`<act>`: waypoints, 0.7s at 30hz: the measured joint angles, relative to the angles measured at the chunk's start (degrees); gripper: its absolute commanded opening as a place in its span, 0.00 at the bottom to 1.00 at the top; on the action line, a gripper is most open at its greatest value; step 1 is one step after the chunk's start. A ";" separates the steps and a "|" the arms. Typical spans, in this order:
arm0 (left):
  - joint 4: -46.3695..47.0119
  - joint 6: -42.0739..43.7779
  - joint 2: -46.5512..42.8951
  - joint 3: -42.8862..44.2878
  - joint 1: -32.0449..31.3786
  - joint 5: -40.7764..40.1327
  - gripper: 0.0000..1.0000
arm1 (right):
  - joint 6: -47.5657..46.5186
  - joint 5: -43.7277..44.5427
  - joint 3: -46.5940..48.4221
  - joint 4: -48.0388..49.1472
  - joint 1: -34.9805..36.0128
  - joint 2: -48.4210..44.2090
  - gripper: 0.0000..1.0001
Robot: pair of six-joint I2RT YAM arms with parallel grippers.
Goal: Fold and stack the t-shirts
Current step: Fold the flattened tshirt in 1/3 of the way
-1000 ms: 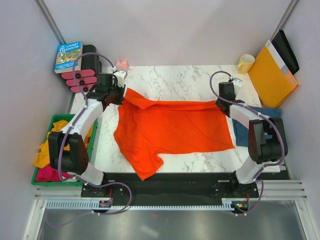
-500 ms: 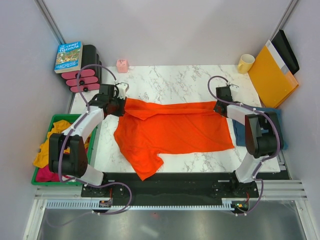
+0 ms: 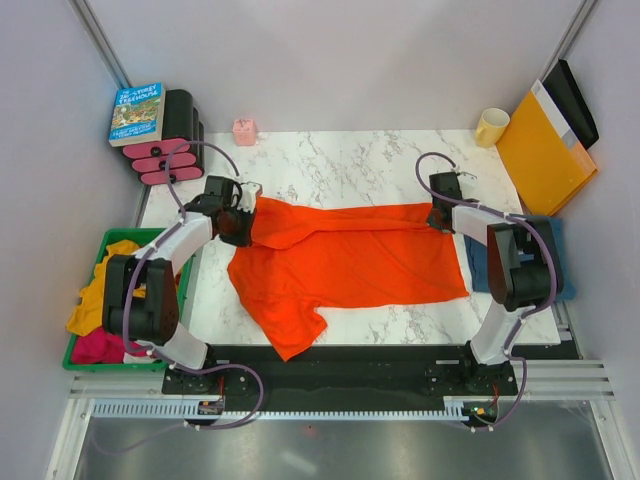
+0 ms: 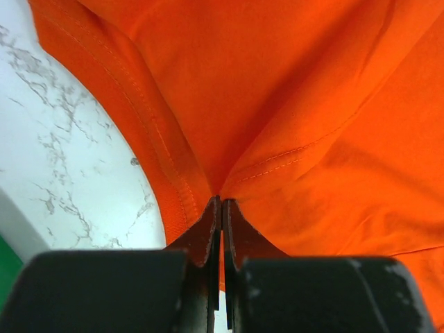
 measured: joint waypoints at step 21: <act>-5.51 3.34 3.43 -0.39 0.00 1.90 0.02 | 1.92 2.08 2.27 -4.85 0.33 0.90 0.00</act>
